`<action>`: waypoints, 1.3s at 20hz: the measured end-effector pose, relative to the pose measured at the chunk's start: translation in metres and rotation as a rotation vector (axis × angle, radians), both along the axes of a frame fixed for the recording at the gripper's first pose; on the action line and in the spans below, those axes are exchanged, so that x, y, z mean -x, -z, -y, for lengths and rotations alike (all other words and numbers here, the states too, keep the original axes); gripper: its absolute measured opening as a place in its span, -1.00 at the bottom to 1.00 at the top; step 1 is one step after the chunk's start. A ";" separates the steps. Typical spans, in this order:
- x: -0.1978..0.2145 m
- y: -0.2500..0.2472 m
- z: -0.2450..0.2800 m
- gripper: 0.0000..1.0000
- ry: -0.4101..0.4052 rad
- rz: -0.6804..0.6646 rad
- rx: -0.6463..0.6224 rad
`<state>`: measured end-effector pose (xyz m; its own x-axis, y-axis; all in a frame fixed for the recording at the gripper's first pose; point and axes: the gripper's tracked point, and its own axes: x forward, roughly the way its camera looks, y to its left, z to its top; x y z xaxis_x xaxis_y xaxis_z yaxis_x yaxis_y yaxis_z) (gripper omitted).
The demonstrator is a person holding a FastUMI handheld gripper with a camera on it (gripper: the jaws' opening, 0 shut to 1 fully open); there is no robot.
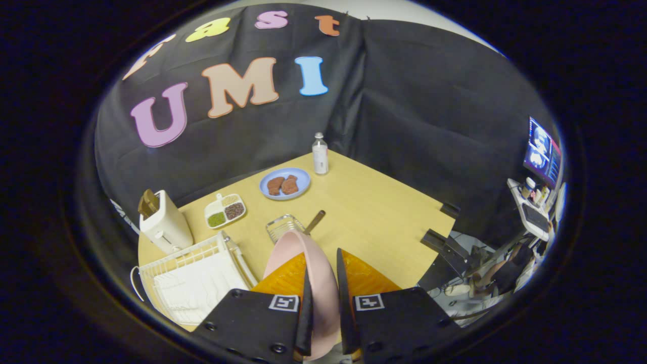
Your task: Take the plate from the dish rack, then take the spoon from the basket and place it into the plate.
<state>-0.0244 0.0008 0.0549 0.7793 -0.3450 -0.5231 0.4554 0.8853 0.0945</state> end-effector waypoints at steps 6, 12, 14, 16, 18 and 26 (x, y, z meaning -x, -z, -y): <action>-0.006 0.063 0.038 -0.47 0.097 -0.025 -0.146; -0.012 0.120 0.050 -0.47 0.130 -0.017 -0.306; -0.012 0.132 0.054 -0.47 0.141 0.001 -0.345; -0.014 0.142 0.059 -0.48 0.151 0.028 -0.386; -0.006 0.166 0.070 -0.49 0.181 -0.005 -0.405; 0.008 0.217 0.091 -0.60 0.239 -0.128 -0.375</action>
<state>-0.0325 -0.0900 -0.1621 0.6220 -0.2764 -0.7326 0.6716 0.6693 0.3177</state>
